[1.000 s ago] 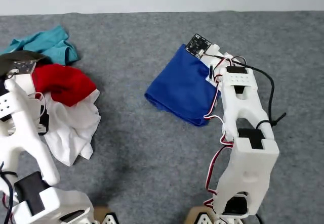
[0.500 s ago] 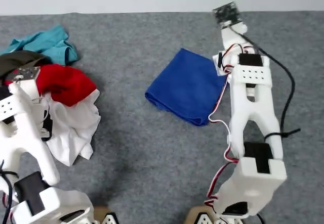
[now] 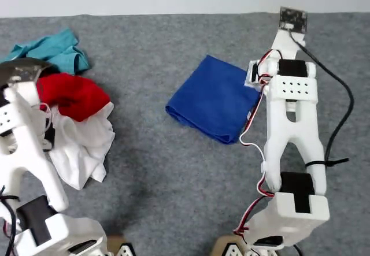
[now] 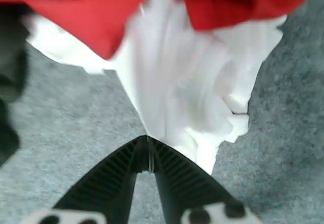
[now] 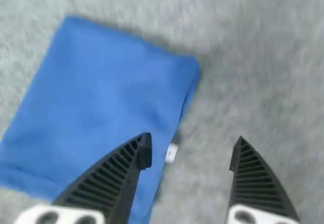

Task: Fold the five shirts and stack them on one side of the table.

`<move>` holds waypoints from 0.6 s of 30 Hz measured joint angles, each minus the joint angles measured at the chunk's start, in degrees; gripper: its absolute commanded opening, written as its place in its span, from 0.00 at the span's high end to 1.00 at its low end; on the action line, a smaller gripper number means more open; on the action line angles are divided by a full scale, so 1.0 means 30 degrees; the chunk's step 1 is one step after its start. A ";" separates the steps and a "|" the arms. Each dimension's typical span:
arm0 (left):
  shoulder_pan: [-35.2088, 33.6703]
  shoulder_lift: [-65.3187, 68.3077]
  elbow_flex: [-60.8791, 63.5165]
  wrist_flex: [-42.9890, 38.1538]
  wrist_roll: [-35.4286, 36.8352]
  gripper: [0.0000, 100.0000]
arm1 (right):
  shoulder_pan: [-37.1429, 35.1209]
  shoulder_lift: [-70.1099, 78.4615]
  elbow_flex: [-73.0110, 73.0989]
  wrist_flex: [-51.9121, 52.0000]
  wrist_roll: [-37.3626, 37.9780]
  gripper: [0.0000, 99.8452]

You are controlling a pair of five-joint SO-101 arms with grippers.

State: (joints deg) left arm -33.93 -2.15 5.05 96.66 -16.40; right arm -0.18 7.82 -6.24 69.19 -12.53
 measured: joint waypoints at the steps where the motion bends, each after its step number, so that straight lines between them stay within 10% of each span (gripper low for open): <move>1: 0.0000 0.0000 -0.0645 0.0322 0.0000 1.00 | -0.0234 0.0000 0.0000 0.0469 -0.0440 0.74; 18: 0.0000 0.0000 -0.2286 0.0703 -0.0088 1.00 | -0.2549 0.5216 -0.0908 0.0234 -0.5245 0.61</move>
State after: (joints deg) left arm -33.93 -2.15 -1.80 98.77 -16.66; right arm -7.82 23.47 -8.97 69.89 -28.26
